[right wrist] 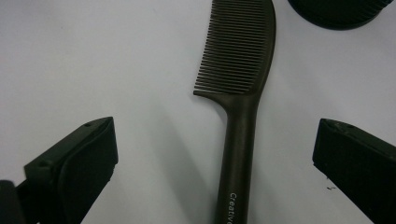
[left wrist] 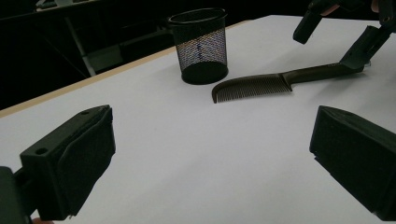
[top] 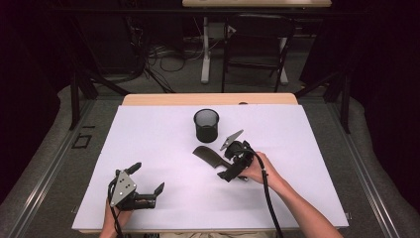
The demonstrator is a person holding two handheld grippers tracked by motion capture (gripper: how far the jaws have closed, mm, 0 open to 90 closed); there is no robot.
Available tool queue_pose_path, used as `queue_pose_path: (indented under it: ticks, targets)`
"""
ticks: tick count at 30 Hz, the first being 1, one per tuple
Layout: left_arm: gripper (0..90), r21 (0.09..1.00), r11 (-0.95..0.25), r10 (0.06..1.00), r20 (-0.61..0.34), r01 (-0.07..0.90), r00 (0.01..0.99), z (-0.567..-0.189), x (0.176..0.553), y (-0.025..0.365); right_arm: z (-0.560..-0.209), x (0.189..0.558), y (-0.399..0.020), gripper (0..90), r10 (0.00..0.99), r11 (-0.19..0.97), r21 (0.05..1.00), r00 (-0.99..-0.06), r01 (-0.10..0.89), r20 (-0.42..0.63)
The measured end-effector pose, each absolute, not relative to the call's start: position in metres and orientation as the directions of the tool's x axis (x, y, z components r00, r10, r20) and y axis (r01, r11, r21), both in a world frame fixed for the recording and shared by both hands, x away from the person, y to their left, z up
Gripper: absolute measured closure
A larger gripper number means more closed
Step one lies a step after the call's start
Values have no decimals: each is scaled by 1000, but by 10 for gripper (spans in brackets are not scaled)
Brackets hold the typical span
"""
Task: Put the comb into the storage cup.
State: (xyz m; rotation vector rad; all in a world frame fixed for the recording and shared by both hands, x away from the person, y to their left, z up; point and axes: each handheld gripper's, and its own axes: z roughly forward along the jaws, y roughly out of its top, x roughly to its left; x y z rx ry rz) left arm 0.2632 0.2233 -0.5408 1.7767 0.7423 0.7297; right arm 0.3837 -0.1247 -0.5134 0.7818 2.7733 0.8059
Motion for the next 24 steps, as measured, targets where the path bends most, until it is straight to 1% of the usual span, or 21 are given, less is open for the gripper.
queue_pose_path:
  ticks: [10,12,13,16,17,18,24]
  targets:
    - [3,950,-278,769,128,146,626,-541,263,223,-519,388,-122,1,547,725,501,-837,473,1]
    - [3,950,-277,769,127,146,627,-541,264,223,-519,388,-122,17,547,729,490,-837,478,3]
    - [3,949,-278,769,128,147,626,-541,264,223,-519,388,-122,36,549,729,489,-836,479,0]
    - [3,950,-277,768,129,145,627,-541,263,223,-519,390,-122,145,554,732,480,-833,483,-7]
    - [3,950,-278,768,129,144,627,-541,263,223,-519,390,-121,151,560,732,475,-828,489,-10]
    - [3,950,-277,768,129,144,627,-541,263,223,-519,391,-120,176,568,729,473,-823,495,-14]
    - [3,950,-277,769,129,144,626,-541,263,224,-519,394,-116,372,572,743,440,-819,504,-29]
